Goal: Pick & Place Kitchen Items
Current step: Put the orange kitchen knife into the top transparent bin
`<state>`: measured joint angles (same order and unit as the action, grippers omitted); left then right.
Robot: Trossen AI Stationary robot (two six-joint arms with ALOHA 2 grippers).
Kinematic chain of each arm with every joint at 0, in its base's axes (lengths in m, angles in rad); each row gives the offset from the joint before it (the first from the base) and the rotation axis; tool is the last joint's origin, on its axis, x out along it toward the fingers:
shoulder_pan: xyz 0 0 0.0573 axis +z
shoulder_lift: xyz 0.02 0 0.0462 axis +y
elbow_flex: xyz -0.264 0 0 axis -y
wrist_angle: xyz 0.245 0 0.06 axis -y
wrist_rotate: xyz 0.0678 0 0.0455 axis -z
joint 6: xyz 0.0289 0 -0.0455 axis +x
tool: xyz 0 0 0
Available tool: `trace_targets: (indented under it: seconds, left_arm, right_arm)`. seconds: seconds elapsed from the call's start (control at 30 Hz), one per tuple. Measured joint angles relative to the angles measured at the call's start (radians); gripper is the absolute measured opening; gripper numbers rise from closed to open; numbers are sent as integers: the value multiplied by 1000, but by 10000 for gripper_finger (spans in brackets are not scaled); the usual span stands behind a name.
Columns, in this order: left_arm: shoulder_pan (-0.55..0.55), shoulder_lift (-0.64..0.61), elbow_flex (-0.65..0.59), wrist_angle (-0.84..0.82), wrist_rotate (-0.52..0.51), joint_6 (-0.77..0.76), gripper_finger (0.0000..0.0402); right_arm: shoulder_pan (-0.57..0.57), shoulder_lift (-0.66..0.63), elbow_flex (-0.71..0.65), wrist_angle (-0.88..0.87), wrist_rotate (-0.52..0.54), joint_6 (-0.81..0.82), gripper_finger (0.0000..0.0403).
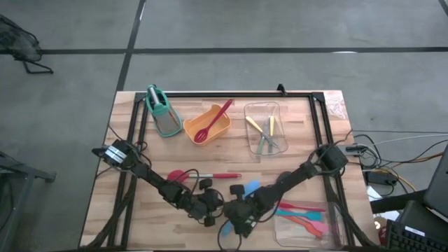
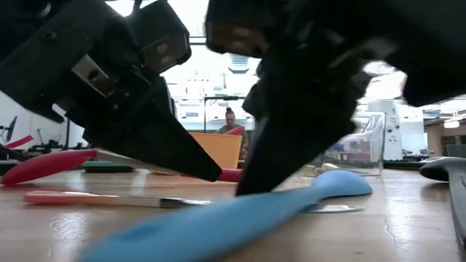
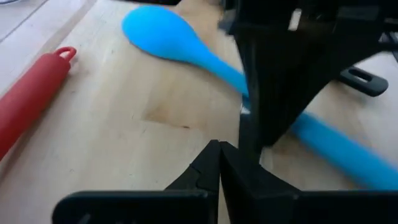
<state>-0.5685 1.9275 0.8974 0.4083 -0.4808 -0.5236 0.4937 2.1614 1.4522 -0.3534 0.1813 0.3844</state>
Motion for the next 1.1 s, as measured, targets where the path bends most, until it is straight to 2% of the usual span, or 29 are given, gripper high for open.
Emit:
trace_targets:
  seconds: [0.17,0.33,0.53,0.67,1.1]
  left_arm:
    - [-1,0,-2,-7,26,-37,15]
    - [-3,-1,-3,-18,31,-47,8]
    - [-3,-4,1,-125,61,-159,8]
    - [-3,6,2,-127,64,-183,10]
    - [-4,9,-1,-165,107,-193,9]
  right_arm:
    - [-45,5,-3,78,-10,-49,8]
    - [-75,8,-4,89,-22,-52,8]
    - [-77,7,-7,76,-17,-55,8]
    - [-73,7,-7,66,-24,-55,8]
    - [-47,-29,-4,-215,-43,-37,8]
